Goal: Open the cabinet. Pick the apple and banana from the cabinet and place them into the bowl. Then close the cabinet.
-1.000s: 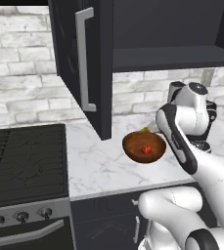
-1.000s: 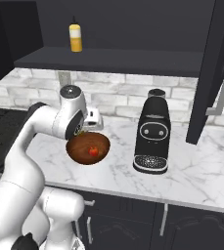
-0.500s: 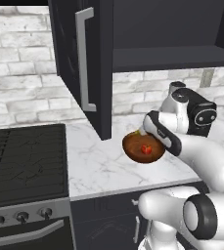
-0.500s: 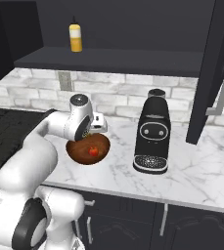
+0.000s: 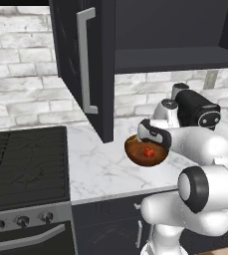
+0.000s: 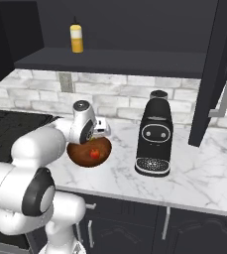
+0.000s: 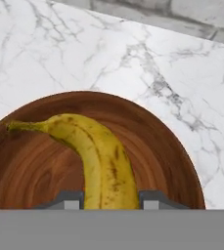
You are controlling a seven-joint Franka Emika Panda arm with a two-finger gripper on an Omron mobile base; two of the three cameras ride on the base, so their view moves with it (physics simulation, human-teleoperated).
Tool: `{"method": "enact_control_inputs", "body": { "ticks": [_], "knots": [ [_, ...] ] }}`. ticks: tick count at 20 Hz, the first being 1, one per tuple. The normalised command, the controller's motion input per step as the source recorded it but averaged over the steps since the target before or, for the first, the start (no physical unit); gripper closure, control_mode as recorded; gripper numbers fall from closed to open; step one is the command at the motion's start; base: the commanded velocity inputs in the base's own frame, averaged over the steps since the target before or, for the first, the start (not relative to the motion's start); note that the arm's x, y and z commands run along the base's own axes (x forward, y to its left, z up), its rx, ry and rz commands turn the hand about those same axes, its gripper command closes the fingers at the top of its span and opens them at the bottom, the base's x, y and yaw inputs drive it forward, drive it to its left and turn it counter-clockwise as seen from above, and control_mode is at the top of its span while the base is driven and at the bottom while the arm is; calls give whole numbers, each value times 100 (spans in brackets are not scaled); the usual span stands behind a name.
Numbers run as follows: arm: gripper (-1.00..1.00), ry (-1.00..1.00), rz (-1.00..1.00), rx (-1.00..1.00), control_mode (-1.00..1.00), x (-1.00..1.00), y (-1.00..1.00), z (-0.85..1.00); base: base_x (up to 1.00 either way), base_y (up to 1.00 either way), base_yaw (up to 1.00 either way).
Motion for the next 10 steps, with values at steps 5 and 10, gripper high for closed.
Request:
{"method": "enact_control_inputs", "body": {
  "ticks": [5,10],
  "knots": [
    [-100,0,1,-3,-100,0,3,-32,0,0,0],
    [-100,0,0,0,-100,0,0,0,0,0,0]
  ]
}}
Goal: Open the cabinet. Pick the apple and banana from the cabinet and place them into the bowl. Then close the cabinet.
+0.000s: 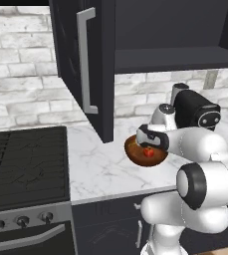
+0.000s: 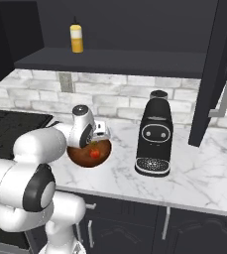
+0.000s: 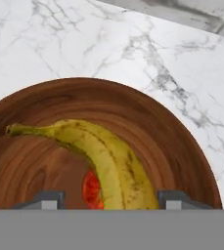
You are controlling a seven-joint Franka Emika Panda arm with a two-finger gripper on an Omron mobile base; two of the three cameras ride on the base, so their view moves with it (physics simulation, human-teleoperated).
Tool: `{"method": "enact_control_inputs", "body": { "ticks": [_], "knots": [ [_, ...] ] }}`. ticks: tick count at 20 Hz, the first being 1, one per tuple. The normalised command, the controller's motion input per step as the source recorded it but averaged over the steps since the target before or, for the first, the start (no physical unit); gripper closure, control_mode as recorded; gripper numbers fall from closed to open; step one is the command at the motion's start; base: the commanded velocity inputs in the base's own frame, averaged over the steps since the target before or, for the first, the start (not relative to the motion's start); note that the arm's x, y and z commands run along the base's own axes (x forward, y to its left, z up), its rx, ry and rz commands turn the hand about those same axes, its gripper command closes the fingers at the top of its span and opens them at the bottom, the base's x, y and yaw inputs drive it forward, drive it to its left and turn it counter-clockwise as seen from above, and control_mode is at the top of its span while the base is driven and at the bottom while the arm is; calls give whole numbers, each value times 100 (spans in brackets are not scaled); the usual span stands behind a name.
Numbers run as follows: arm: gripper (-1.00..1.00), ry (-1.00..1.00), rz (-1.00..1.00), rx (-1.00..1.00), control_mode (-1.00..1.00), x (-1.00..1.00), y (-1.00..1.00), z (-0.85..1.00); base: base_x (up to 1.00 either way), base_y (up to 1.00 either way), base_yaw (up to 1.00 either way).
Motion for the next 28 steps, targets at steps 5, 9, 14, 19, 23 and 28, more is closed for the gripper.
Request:
{"method": "enact_control_inputs", "body": {
  "ticks": [5,9,14,19,23,28],
  "knots": [
    [-100,0,0,0,-100,0,0,22,0,0,0],
    [-100,-1,0,0,-100,-8,0,70,0,0,0],
    [-100,-11,0,0,-100,-51,0,89,0,0,0],
    [-100,-18,0,5,-100,-66,5,89,0,0,0],
    [-100,-26,0,3,-100,-71,13,81,0,0,0],
    [-100,-30,0,0,-100,-71,21,69,0,0,0]
  ]
}}
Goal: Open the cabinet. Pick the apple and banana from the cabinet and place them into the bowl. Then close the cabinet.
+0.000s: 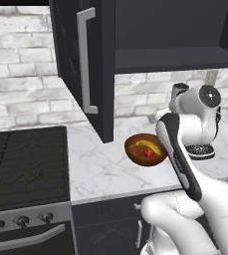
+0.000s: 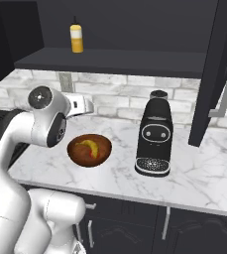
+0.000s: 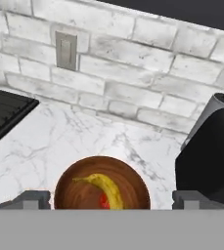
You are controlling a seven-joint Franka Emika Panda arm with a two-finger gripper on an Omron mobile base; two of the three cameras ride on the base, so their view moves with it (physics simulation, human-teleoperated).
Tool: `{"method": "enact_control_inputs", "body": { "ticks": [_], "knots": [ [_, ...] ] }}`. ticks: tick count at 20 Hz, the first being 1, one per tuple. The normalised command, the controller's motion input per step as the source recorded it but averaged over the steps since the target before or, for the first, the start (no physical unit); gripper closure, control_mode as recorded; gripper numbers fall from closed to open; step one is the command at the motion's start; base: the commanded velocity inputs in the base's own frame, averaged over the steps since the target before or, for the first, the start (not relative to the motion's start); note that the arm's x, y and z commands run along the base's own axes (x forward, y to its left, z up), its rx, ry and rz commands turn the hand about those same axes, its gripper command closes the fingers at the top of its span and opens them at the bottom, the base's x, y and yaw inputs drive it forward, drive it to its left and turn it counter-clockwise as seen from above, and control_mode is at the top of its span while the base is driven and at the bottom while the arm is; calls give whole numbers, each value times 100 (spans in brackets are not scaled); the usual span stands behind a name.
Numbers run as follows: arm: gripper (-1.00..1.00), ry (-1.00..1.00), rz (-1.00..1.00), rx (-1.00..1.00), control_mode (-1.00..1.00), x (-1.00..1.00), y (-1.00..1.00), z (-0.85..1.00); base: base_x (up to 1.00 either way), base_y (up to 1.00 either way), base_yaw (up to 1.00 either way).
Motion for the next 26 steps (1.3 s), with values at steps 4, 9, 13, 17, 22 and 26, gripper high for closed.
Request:
{"method": "enact_control_inputs", "body": {
  "ticks": [4,9,13,17,22,26],
  "knots": [
    [-100,-30,0,0,-100,-70,27,68,0,0,0],
    [-100,-27,0,0,-100,-71,23,69,0,0,0],
    [-100,-19,0,1,-100,-62,19,58,0,0,0],
    [-100,-7,0,0,-100,-57,14,48,0,0,0],
    [-100,0,-2,0,-100,-59,9,34,0,0,0],
    [-100,2,-3,0,-100,-72,13,15,0,0,0]
  ]
}}
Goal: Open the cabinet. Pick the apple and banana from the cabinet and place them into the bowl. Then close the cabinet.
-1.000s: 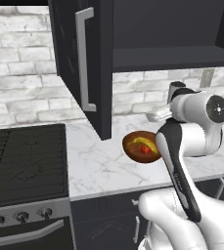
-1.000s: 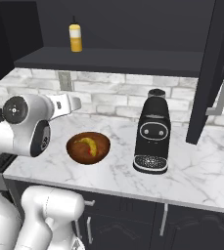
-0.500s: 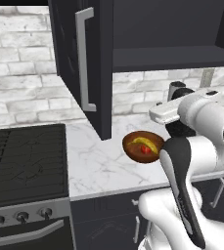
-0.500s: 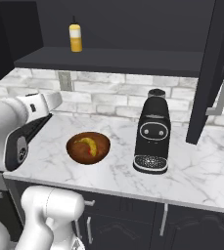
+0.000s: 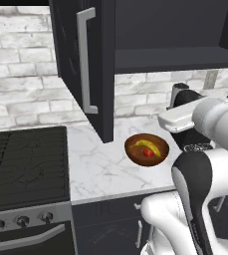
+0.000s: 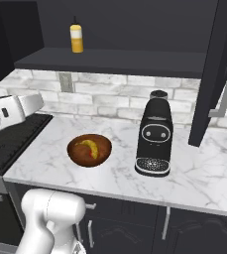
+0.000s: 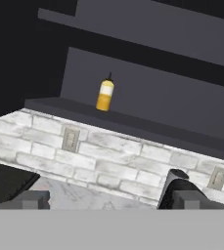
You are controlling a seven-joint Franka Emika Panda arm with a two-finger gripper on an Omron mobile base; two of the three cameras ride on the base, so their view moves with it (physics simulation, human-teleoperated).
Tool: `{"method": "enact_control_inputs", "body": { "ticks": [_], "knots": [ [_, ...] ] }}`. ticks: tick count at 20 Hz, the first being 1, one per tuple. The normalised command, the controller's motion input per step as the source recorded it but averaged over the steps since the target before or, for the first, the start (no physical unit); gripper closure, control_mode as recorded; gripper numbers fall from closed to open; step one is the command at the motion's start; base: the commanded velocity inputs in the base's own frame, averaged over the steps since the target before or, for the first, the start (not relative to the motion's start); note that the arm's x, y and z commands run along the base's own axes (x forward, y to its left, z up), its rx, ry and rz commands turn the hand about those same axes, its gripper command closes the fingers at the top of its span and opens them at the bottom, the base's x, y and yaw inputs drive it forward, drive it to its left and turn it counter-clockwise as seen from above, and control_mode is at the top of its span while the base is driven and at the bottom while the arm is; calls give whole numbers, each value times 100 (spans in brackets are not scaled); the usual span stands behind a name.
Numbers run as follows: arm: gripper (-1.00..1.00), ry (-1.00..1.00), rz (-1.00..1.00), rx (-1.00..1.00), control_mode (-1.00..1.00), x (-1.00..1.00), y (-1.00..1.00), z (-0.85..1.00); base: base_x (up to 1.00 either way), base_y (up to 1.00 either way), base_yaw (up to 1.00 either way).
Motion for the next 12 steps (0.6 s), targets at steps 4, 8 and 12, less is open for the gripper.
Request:
{"method": "enact_control_inputs", "body": {
  "ticks": [4,8,12],
  "knots": [
    [-100,0,0,0,-100,-80,17,0,0,0,0],
    [-100,0,0,1,-100,-83,32,0,0,0,0],
    [-100,-10,1,1,-100,-59,51,0,0,0,0]
  ]
}}
